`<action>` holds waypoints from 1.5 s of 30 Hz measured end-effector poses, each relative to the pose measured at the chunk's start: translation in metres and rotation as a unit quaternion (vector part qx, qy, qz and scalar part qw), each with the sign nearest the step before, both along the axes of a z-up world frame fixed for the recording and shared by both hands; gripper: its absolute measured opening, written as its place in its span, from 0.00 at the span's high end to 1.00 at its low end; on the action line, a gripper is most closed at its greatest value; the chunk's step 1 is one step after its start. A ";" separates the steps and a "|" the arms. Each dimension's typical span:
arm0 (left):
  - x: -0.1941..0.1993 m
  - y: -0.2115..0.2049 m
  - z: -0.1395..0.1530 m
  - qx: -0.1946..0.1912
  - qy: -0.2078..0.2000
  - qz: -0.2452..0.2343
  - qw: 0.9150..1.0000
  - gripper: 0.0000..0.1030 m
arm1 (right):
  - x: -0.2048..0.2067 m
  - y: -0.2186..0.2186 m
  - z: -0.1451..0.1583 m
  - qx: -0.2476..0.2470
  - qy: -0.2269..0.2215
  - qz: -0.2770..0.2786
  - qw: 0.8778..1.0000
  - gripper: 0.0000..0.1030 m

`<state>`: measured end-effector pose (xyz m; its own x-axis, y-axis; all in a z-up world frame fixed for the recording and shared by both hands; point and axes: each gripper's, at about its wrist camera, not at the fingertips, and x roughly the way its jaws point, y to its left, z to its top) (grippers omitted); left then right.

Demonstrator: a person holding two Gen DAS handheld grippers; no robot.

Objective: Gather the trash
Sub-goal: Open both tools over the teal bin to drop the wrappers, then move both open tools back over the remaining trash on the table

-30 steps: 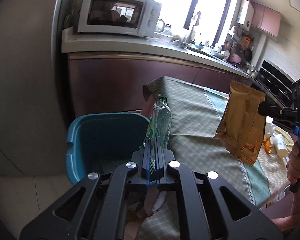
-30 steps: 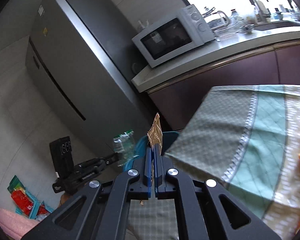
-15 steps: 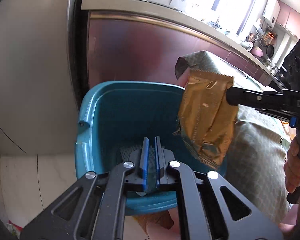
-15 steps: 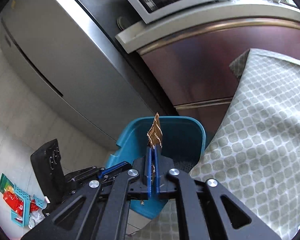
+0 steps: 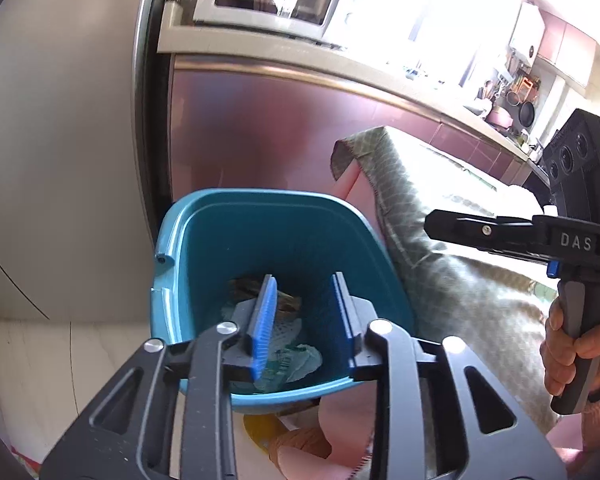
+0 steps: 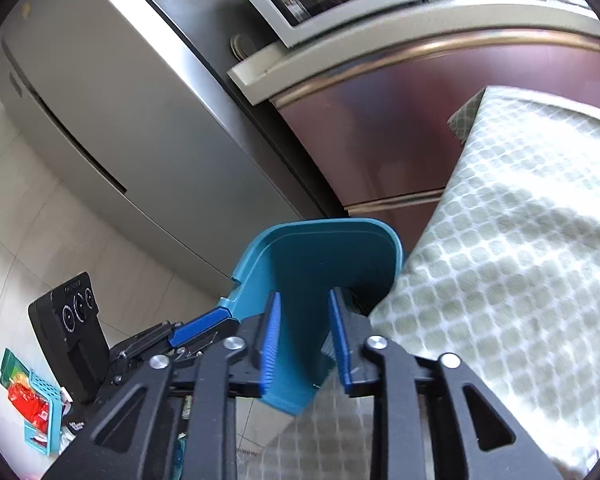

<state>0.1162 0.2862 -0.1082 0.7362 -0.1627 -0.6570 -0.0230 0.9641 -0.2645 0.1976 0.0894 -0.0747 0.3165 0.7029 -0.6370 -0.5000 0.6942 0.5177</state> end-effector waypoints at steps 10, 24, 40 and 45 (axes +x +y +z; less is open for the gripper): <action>-0.039 -0.046 0.042 0.011 -0.055 -0.031 0.998 0.51 | -0.058 -0.072 0.035 -0.001 -0.089 -0.026 0.996 0.57; -0.061 -0.172 0.073 0.012 -0.097 -0.150 0.984 0.30 | -0.118 -0.204 0.056 -0.029 -0.130 -0.145 0.980 0.48; 0.008 -0.349 0.066 -0.007 -0.052 -0.282 0.958 0.29 | -0.170 -0.353 0.044 -0.053 -0.115 -0.295 0.947 0.48; 0.034 -0.387 0.057 -0.015 -0.030 -0.296 0.955 0.30 | -0.183 -0.388 0.040 -0.046 -0.106 -0.328 0.938 0.48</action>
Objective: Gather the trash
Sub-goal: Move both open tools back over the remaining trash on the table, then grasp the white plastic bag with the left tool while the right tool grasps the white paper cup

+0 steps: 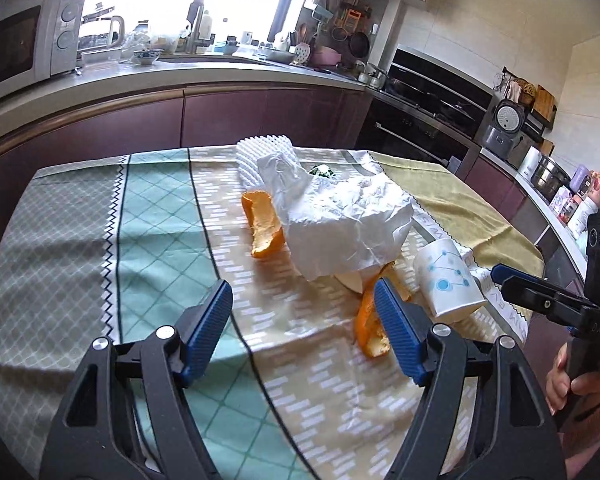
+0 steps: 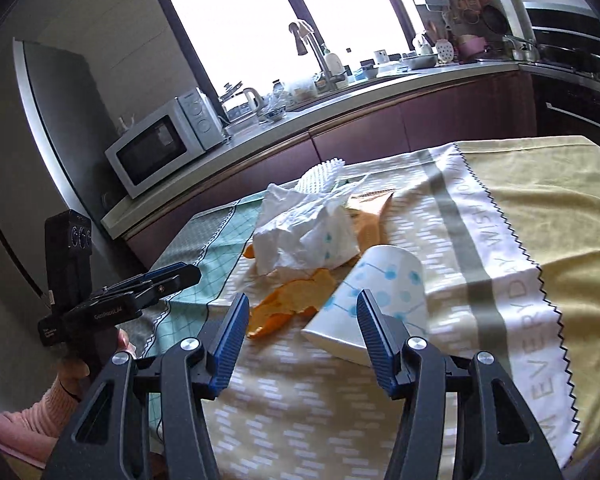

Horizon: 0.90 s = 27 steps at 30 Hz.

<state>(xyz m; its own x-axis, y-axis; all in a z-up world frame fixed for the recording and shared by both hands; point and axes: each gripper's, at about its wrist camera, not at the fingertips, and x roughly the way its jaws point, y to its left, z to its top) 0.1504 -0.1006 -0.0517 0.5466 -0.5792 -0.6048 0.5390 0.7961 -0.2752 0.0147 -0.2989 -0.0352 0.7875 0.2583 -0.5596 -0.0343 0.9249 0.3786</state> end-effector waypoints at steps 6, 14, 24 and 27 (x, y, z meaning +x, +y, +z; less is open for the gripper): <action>0.023 -0.027 -0.007 0.002 0.023 -0.007 1.000 0.30 | -0.004 -0.020 -0.015 0.008 0.019 -0.018 1.000 0.48; 0.041 -0.037 -0.019 0.005 0.048 -0.006 0.999 0.31 | -0.009 -0.027 -0.030 0.002 0.036 -0.015 0.999 0.41; 0.059 -0.051 -0.030 0.005 0.071 -0.007 0.997 0.32 | -0.001 -0.023 -0.043 -0.034 0.048 -0.019 0.998 0.41; 0.061 -0.054 -0.031 0.009 0.071 -0.006 0.997 0.32 | 0.004 -0.026 -0.045 -0.030 0.050 -0.022 0.998 0.50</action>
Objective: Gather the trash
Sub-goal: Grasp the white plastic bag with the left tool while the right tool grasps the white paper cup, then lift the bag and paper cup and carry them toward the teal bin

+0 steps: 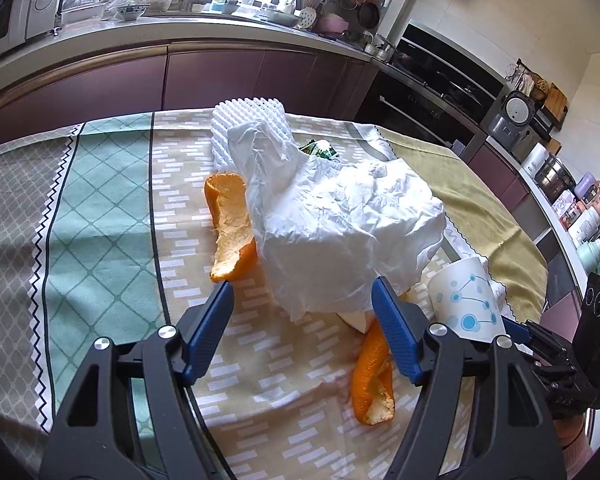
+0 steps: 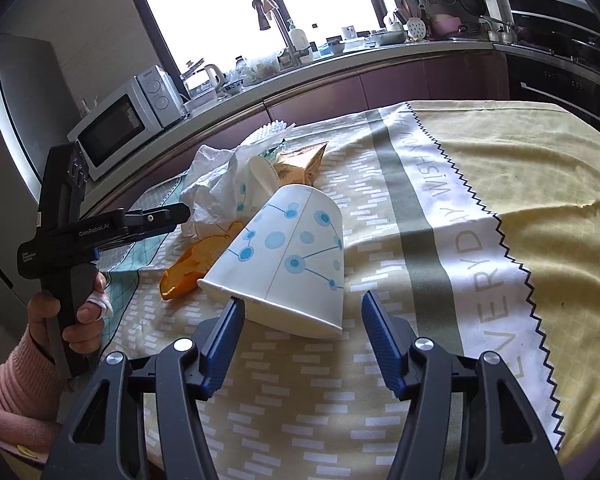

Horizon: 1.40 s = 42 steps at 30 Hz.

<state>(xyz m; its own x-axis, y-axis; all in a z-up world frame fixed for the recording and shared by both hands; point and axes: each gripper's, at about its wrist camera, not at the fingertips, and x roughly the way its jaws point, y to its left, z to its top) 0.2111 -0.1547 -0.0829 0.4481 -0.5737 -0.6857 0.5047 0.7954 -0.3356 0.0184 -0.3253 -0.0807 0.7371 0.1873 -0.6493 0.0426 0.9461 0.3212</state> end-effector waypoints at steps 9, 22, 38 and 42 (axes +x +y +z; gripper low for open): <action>0.012 -0.006 -0.004 -0.010 0.018 0.007 1.000 0.33 | 0.007 -0.004 0.003 0.001 -0.009 0.002 1.000 0.78; 0.016 -0.021 -0.004 -0.053 0.038 -0.031 0.997 0.82 | -0.001 -0.013 0.015 0.019 -0.026 0.000 0.999 0.96; -0.029 0.003 0.036 -0.064 -0.027 -0.059 0.996 0.95 | -0.020 -0.024 0.027 0.091 -0.049 -0.022 0.994 0.98; -0.041 0.016 0.054 -0.071 -0.048 -0.063 0.994 0.95 | -0.025 -0.022 0.024 0.117 -0.055 -0.029 0.991 0.98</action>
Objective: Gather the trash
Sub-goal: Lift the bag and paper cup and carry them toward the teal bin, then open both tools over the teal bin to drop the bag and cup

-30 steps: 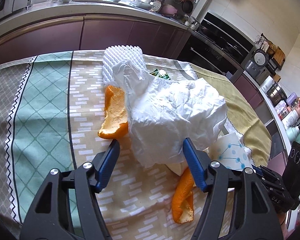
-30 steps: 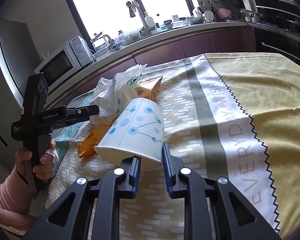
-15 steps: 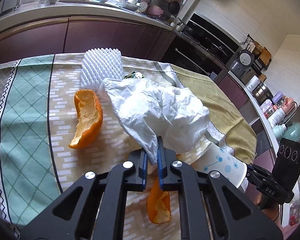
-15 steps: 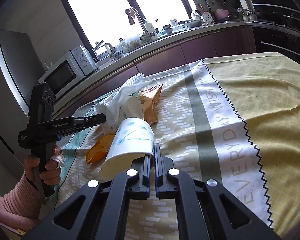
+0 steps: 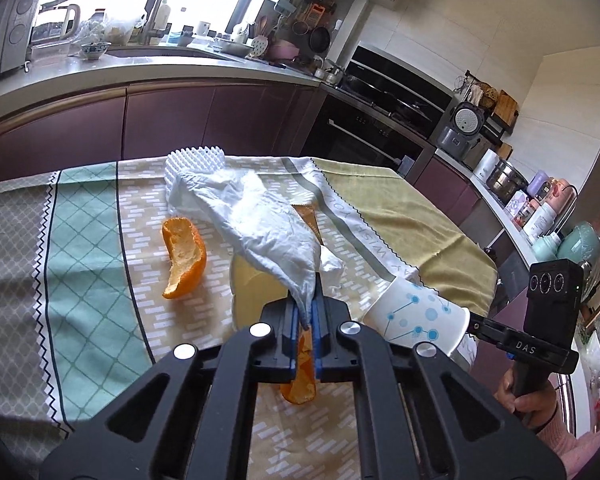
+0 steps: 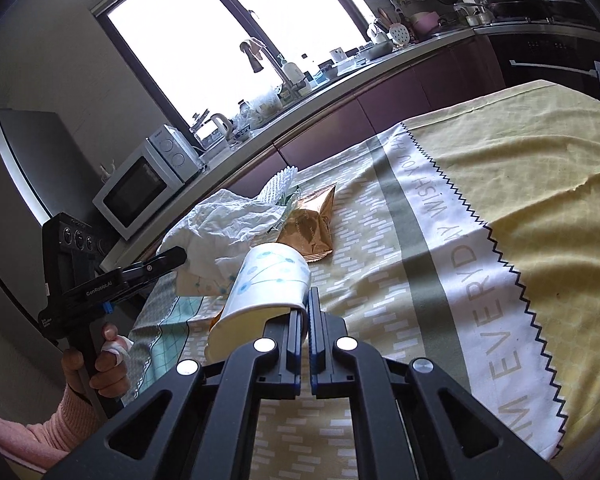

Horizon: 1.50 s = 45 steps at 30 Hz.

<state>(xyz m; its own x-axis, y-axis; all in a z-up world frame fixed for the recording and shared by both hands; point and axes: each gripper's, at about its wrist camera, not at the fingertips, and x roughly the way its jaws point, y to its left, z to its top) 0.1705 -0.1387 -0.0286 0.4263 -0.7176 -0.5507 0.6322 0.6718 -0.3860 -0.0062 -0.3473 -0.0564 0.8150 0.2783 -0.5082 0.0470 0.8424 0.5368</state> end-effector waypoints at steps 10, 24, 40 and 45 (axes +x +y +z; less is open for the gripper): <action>-0.024 0.044 0.042 -0.031 -0.033 0.013 0.999 0.95 | -0.008 0.004 0.002 0.040 -0.011 -0.004 0.999 0.98; -0.076 0.127 0.064 -0.035 -0.057 0.056 0.996 0.95 | 0.003 0.029 0.018 0.055 -0.031 0.036 0.997 0.98; -0.107 0.297 0.053 -0.047 -0.046 0.194 0.979 0.95 | 0.067 0.151 0.027 0.051 -0.019 0.184 0.981 0.98; -0.113 0.329 0.049 -0.039 -0.045 0.225 0.972 0.95 | 0.078 0.178 0.029 0.053 -0.014 0.212 0.976 0.98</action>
<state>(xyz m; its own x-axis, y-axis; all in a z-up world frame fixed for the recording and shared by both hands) 0.0575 0.1906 0.0205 0.7515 -0.4849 -0.4474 0.3143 0.8593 -0.4034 0.0715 -0.1694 -0.0273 0.6281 0.6436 -0.4373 -0.3100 0.7225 0.6180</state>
